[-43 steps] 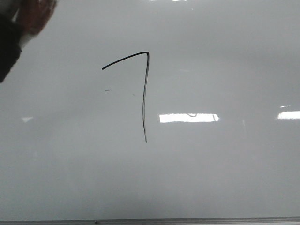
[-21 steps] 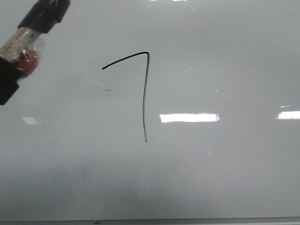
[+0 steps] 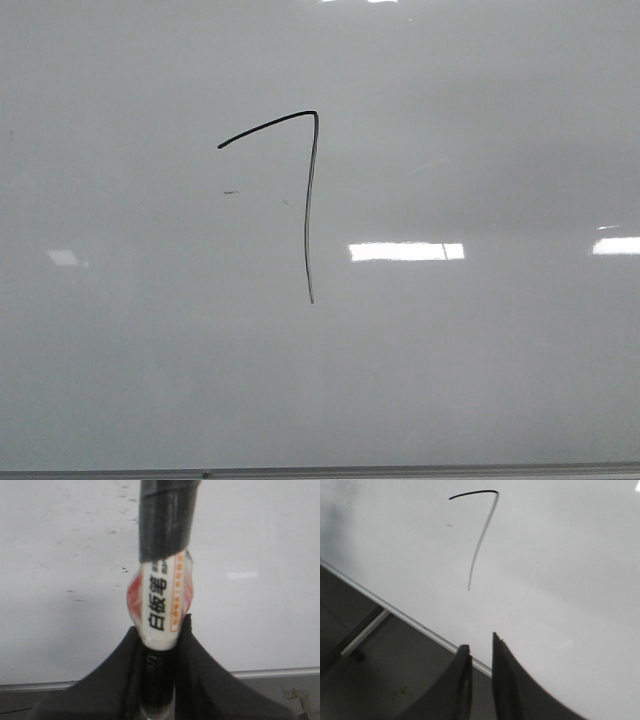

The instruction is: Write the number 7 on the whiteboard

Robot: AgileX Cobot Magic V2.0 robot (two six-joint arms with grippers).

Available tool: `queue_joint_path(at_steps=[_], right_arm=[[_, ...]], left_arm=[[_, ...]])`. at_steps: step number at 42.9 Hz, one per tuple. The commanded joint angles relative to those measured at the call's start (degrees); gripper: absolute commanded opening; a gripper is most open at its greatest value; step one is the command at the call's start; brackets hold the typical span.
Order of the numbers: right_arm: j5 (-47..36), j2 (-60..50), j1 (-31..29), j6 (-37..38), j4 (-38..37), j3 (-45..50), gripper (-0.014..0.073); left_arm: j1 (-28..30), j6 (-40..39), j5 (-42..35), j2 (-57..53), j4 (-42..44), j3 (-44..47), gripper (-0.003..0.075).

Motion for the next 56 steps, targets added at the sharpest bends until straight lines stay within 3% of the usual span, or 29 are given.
queue_joint_path(at_steps=[1, 5, 16, 29, 45, 51, 56], right_arm=[[-6.85, -6.00, -3.71, 0.57, 0.79, 4.18, 0.0001], [-9.05, -10.28, -5.43, 0.57, 0.85, 7.70, -0.0074], [-10.49, -13.45, -5.72, 0.57, 0.85, 9.99, -0.0067], [-10.50, -13.45, -5.72, 0.52, 0.85, 9.98, -0.0067], [-10.50, -13.45, -5.72, 0.52, 0.85, 9.98, -0.0067], [-10.50, -13.45, -5.72, 0.52, 0.85, 9.98, -0.0067], [-10.50, -13.45, -5.72, 0.52, 0.85, 9.98, -0.0067]], left_arm=[[1.44, -0.49, -6.40, 2.61, -0.47, -1.48, -0.0020], [1.44, -0.49, -11.45, 5.75, -0.47, -1.48, -0.0020], [1.44, -0.49, -26.93, 17.61, -0.96, -1.48, -0.0020], [1.44, -0.49, -29.31, 24.40, -0.96, -2.81, -0.0004], [1.44, -0.49, -29.44, 24.49, -0.96, -2.81, 0.0325], [1.44, -0.49, -29.44, 24.23, -0.96, -2.81, 0.0494], [1.44, -0.49, -26.49, 21.24, -0.96, -2.81, 0.0533]])
